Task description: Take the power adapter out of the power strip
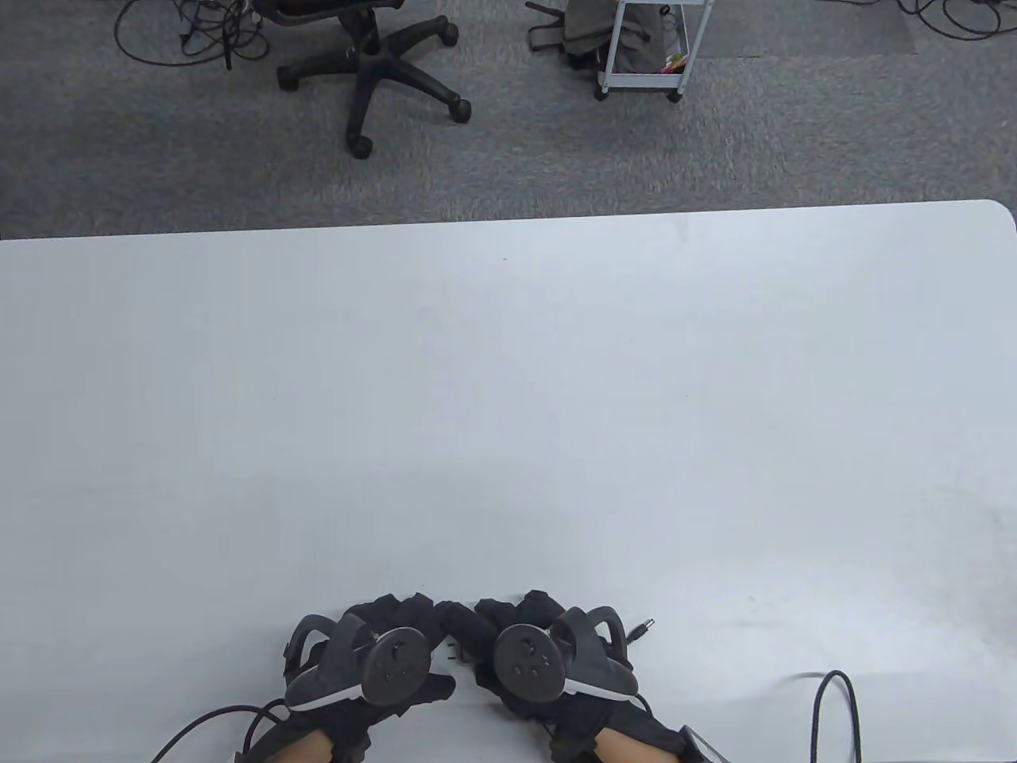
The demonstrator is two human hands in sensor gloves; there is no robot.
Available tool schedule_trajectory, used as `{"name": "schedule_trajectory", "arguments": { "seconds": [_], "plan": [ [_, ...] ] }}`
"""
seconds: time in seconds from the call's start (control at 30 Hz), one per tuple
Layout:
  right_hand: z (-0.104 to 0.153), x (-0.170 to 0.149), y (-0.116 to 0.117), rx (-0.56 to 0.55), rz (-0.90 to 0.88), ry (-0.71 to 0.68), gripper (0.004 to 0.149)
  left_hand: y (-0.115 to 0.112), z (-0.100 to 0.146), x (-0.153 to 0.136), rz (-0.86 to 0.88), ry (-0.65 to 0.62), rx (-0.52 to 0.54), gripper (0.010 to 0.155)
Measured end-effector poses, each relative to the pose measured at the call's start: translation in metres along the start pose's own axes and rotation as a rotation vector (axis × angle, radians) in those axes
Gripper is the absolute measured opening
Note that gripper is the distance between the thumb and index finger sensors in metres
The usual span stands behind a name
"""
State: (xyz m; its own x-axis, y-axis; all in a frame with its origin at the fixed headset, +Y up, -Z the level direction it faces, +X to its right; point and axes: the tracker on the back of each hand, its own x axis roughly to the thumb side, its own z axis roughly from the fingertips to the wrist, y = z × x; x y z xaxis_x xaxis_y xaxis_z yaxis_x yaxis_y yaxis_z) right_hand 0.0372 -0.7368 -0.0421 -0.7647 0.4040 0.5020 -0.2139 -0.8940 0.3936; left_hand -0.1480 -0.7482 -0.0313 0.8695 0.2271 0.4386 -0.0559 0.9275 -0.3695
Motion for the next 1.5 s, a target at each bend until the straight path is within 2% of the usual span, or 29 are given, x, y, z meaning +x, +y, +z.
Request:
{"name": "schedule_trajectory", "arguments": {
  "seconds": [0.2, 0.47, 0.57, 0.6, 0.67, 0.77, 0.9, 1.23, 1.3, 1.4, 1.5],
  "plan": [
    [0.001, -0.004, -0.001, -0.091, -0.096, -0.036, 0.063, 0.005, -0.001, 0.006, -0.033, 0.064, 0.016, 0.076],
    [0.002, -0.004, -0.009, -0.133, -0.148, -0.035, 0.059, 0.006, -0.002, 0.006, -0.018, 0.075, -0.01, 0.076],
    [0.017, -0.007, -0.037, -0.316, -0.302, -0.075, 0.059, 0.007, -0.003, 0.004, -0.008, 0.074, -0.012, 0.076],
    [0.022, -0.01, -0.046, -0.347, -0.31, -0.071, 0.059, 0.007, -0.003, 0.004, -0.004, 0.074, -0.014, 0.076],
    [0.028, -0.018, -0.05, -0.324, -0.278, -0.026, 0.06, 0.007, -0.003, 0.006, -0.019, 0.077, -0.014, 0.076],
    [0.025, -0.026, -0.043, -0.284, -0.253, 0.032, 0.062, 0.006, -0.002, 0.005, -0.018, 0.073, -0.01, 0.077],
    [0.019, -0.03, -0.04, -0.333, -0.12, 0.208, 0.064, 0.006, -0.002, 0.004, -0.015, 0.069, -0.011, 0.077],
    [0.0, -0.048, -0.018, -0.207, -0.21, 0.256, 0.06, 0.007, 0.0, 0.003, -0.019, 0.067, -0.015, 0.077],
    [-0.001, -0.048, -0.018, -0.227, -0.196, 0.278, 0.058, 0.007, 0.0, 0.003, -0.019, 0.067, -0.015, 0.077],
    [0.0, -0.048, -0.019, -0.301, -0.071, 0.396, 0.057, 0.006, 0.0, 0.004, -0.018, 0.066, -0.015, 0.077],
    [-0.001, -0.053, -0.016, -0.287, 0.062, 0.537, 0.058, 0.006, 0.0, 0.004, -0.022, 0.067, -0.014, 0.077]
  ]
}}
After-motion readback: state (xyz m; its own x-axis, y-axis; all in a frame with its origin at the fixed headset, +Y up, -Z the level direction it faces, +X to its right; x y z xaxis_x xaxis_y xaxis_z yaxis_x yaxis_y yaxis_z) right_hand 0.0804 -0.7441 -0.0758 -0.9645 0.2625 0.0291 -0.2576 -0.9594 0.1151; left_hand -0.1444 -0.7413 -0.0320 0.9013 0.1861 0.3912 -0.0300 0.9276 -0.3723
